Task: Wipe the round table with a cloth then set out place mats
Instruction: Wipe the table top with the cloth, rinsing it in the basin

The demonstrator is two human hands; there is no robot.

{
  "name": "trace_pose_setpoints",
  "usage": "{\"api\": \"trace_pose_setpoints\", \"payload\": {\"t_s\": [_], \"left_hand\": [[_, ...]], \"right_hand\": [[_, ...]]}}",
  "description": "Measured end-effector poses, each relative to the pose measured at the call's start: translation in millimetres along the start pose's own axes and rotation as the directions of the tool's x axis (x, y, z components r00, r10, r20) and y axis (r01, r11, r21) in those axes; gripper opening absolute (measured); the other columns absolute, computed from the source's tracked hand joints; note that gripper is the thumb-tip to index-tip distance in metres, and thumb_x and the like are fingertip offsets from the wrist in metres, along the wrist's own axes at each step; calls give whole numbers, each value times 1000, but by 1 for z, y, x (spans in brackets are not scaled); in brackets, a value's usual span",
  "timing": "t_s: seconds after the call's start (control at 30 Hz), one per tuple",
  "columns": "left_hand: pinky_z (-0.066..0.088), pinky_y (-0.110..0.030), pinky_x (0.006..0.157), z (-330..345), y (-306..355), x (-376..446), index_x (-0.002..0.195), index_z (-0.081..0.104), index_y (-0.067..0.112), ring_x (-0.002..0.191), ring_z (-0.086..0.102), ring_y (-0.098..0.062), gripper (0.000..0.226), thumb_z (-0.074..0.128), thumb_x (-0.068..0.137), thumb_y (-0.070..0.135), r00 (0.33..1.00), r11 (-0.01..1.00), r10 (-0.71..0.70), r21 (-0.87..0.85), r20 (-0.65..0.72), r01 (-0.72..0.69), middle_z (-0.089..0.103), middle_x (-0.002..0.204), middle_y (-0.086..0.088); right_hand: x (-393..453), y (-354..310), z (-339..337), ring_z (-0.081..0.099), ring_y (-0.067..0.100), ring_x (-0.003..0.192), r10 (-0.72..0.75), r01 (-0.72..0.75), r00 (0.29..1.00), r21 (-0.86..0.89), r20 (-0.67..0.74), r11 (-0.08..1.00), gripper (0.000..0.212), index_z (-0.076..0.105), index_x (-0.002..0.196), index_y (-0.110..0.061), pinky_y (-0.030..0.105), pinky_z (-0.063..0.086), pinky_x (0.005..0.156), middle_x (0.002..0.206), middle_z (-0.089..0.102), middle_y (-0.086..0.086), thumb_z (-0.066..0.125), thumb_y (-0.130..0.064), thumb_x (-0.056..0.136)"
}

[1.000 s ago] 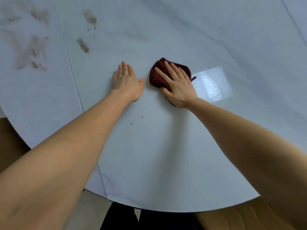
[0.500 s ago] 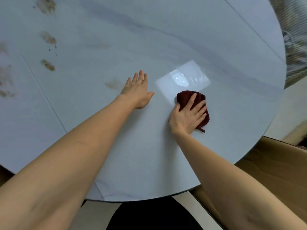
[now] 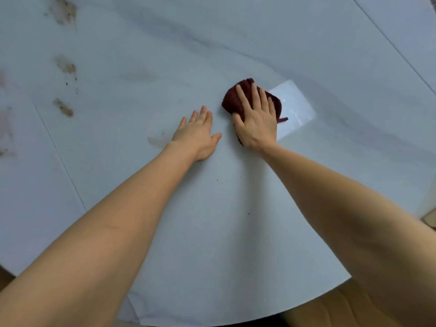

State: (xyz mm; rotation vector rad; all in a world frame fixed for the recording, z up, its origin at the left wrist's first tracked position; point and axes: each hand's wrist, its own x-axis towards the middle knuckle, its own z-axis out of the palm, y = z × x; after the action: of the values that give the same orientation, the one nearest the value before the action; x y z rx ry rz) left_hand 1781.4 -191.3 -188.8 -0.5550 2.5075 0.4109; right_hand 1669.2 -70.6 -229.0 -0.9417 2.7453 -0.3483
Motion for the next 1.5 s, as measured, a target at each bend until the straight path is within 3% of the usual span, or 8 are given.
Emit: {"api": "trace_pose_setpoints", "payload": {"t_s": [0.2, 0.4, 0.6, 0.77, 0.93, 1.07, 1.33, 1.5], "left_hand": [[0, -41, 119, 4, -3, 1, 153, -4, 8, 149, -5, -22, 66, 24, 103, 40, 1000, 999, -28, -25, -5, 28, -13, 161, -6], [-2, -41, 119, 10, -9, -11, 154, 0, 9, 149, -5, -22, 63, 23, 104, 40, 997, 1000, 20, 7, -71, -19, -9, 161, -8], [-4, -40, 120, 27, -40, -55, 153, -1, 7, 148, -12, -24, 68, 28, 103, 42, 992, 1000, 19, -21, -129, -22, -14, 160, -11], [-4, -40, 120, 23, -98, -94, 153, -1, 7, 148, -11, -25, 69, 30, 103, 41, 984, 997, -56, -63, -168, 46, -13, 160, -12], [-4, -41, 120, 32, -152, -119, 153, -4, 4, 147, -12, -27, 73, 31, 102, 43, 981, 989, -131, -92, -143, 118, -15, 159, -14], [-6, -46, 118, 40, -193, -118, 153, -10, 12, 146, -18, -29, 73, 30, 101, 46, 982, 980, -178, -97, -62, 172, -22, 158, -9], [-14, -46, 115, 57, -209, -115, 150, -20, 20, 143, -27, -27, 73, 28, 102, 45, 989, 984, -147, -100, 11, 147, -32, 155, -4], [-16, -45, 115, 54, -209, -113, 149, -23, 22, 142, -29, -26, 71, 24, 102, 45, 988, 982, -151, -113, 8, 151, -34, 154, -3]], "right_hand": [[14, 13, -6, 7, 23, 149, -301, 311, 944, -57, 133, 949, 69, 17, 153, -39, 40, 2, 121, 163, 9, 3, 24, -42, 84], [-51, 30, -2, 7, 23, 149, -330, 343, 928, -55, 173, 938, 69, 16, 153, -38, 38, 0, 121, 163, 9, 2, 25, -42, 85], [-141, 22, 12, -1, 22, 150, -66, 73, 990, -59, 125, 996, 67, 9, 154, -36, 38, -4, 121, 163, 3, 4, 25, -43, 89], [-210, -36, 35, -3, 21, 149, 206, -206, 978, 4, 45, 979, 68, 6, 155, -33, 38, -7, 120, 163, -1, 5, 28, -40, 90], [-213, -121, 61, -7, 26, 149, 695, -686, 718, 142, -20, 713, 64, -2, 155, -27, 44, -8, 119, 162, -8, 9, 31, -38, 101], [-181, -163, 70, -12, 27, 148, 788, -763, 615, 237, -22, 601, 63, -7, 154, -27, 47, -10, 119, 161, -12, 10, 26, -38, 101], [-77, -196, 66, -11, 20, 149, 506, -507, 860, 214, 65, 835, 61, -3, 154, -29, 42, -11, 119, 162, -11, 4, 25, -36, 101], [2, -197, 51, -5, 19, 149, -14, -2, 987, 103, 159, 995, 59, 7, 154, -38, 39, -7, 120, 163, -2, 3, 26, -34, 98]]}}
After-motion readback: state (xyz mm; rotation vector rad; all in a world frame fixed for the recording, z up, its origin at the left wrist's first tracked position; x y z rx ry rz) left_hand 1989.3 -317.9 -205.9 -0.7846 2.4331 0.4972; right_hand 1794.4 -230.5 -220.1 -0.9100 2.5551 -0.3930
